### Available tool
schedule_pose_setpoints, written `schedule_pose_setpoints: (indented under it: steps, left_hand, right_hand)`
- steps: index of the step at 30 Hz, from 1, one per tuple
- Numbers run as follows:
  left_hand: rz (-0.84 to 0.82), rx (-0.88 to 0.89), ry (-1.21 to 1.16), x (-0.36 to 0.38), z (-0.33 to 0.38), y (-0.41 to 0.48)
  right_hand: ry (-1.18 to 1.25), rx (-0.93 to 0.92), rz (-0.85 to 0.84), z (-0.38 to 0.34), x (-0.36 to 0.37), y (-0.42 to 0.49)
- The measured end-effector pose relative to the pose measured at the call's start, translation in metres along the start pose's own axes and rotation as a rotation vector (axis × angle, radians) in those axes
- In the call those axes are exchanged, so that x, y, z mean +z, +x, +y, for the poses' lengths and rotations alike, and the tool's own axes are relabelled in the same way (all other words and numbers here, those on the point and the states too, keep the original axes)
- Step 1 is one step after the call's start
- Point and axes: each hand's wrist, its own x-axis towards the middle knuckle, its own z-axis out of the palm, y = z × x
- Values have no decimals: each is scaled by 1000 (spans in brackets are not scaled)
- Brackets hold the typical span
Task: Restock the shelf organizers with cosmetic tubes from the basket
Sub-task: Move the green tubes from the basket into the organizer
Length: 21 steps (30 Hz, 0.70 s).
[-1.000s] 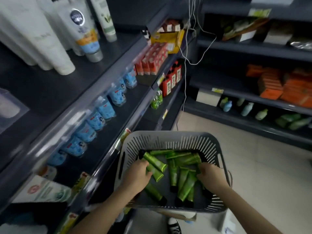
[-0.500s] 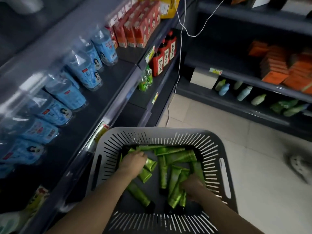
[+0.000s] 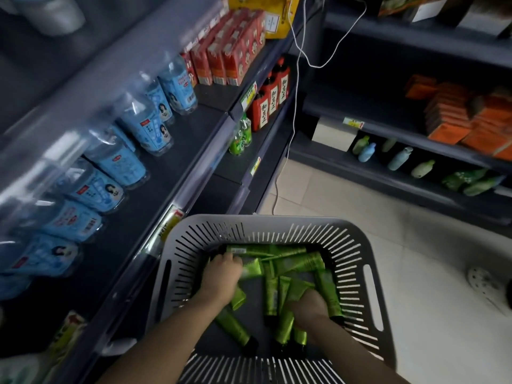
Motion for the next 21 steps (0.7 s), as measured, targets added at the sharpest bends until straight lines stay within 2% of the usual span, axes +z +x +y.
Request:
schedule_pose_setpoints:
  steps: [4, 9, 13, 21]
  left_hand:
    - [104, -95, -321, -9, -1, -19]
    - [312, -59, -569, -56, -3, -72]
    - [475, -59, -648, -105, -13, -121]
    - [770, -91, -727, -188, -35, -234]
  right_hand:
    - [53, -147, 27, -13, -12, -13]
    - [259, -346, 25, -40, -40, -53]
    - [479, -497, -62, -78, -70, -110]
    - [570, -902, -240, -140, -92, -240]
